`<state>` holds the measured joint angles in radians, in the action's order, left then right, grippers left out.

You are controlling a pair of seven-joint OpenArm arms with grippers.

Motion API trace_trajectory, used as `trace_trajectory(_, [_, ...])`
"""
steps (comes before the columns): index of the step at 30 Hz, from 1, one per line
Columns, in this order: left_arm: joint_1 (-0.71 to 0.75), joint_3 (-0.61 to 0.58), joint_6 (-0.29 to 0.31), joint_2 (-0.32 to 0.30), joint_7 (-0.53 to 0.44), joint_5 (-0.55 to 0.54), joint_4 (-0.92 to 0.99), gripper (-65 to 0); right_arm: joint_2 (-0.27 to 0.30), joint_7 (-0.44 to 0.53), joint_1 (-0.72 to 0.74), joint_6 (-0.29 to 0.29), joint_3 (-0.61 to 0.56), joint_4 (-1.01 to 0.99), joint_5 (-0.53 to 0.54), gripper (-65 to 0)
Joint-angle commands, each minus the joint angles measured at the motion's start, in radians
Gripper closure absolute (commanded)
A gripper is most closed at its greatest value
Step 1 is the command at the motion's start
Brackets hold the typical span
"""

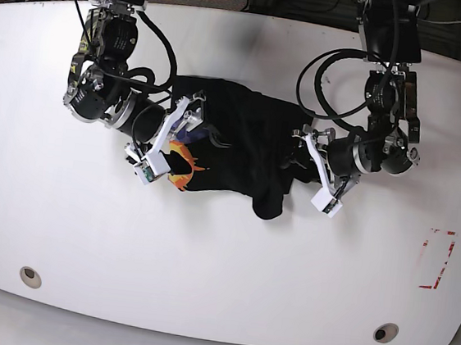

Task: Layout the t-shirt on the table in an organized manner, then fold the t-shirt properly
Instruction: 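Fold both band ends toward each other with both grippers, then grasp the folded bundle's edges with both grippers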

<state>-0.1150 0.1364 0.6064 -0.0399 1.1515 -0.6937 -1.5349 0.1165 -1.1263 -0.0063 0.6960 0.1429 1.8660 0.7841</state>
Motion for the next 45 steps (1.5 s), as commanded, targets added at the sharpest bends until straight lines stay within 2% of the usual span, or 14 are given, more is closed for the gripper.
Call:
trace_trajectory(1, [-0.032, 0.009, 0.004, -0.048, -0.021, -0.074, -0.028, -36.1, 0.004, 0.028, 0.016, 0.002, 0.001, 0.017, 0.044, -58.3])
trace_trajectory(5, [-0.024, 0.072, 0.004, -0.12, -0.017, -0.168, -0.082, -36.0, -0.005, 0.028, 0.007, 0.002, -0.006, 0.017, 0.044, -58.3])
trace_trajectory(8, [-0.012, 0.174, 0.004, -0.193, -0.017, -0.241, -0.112, -36.0, -0.033, 0.028, -0.011, 0.002, -0.035, 0.016, 0.044, -58.3])
trace_trajectory(10, [-0.007, 0.236, 0.004, -0.246, -0.015, -0.278, -0.114, -36.0, -0.045, 0.028, -0.016, 0.002, -0.059, 0.017, 0.042, -58.3])
trace_trajectory(14, [0.019, 0.383, 0.004, -0.392, -0.015, -0.357, -0.114, -36.0, -0.062, 0.028, -0.022, 0.002, -0.113, 0.014, 0.034, -58.3])
trace_trajectory(18, [0.053, 0.487, 0.004, -0.499, -0.015, -0.384, -0.114, -36.0, -0.077, 0.028, -0.024, 0.002, -0.147, -0.029, 0.034, -58.3])
trace_trajectory(24, [0.107, 0.582, 0.005, -0.587, -0.017, -0.384, -0.115, -36.0, -0.091, 0.036, -0.005, 0.002, -0.191, -0.072, 0.033, -58.3])
trace_trajectory(30, [0.151, 0.54, 0.0, -0.588, -0.017, -0.381, -0.144, -36.0, -0.096, 0.036, 0.055, 0.002, -0.187, -0.099, 0.031, -58.3])
trace_trajectory(32, [0.156, 0.484, -0.003, -0.575, -0.021, -0.38, -0.161, -36.0, -0.074, 0.036, 0.088, 0.002, -0.174, -0.108, 0.018, -58.3])
trace_trajectory(36, [0.15, 0.366, -0.003, -0.516, -0.023, -0.376, -0.194, -36.0, -0.061, 0.036, 0.134, 0.002, -0.161, -0.124, -0.038, -58.2])
trace_trajectory(40, [0.148, 0.248, -0.003, -0.437, -0.024, -0.291, -0.252, -35.8, -0.045, 0.036, 0.167, 0.002, -0.165, -0.139, -0.097, -57.5])
trace_trajectory(43, [0.14, 0.162, -0.003, -0.36, -0.024, -0.191, -0.307, -35.8, -0.033, 0.053, 0.185, 0.002, -0.165, -0.138, -0.16, -51.7])
trace_trajectory(44, [0.137, 0.11, -0.003, -0.323, -0.024, -0.136, -0.332, -35.8, -0.025, 0.067, 0.191, 0.002, -0.165, -0.134, -0.194, -46.9])
trace_trajectory(45, [0.137, 0.096, -0.003, -0.311, -0.024, -0.116, -0.339, -35.8, -0.021, 0.07, 0.194, 0.002, -0.165, -0.134, -0.206, -45.2])
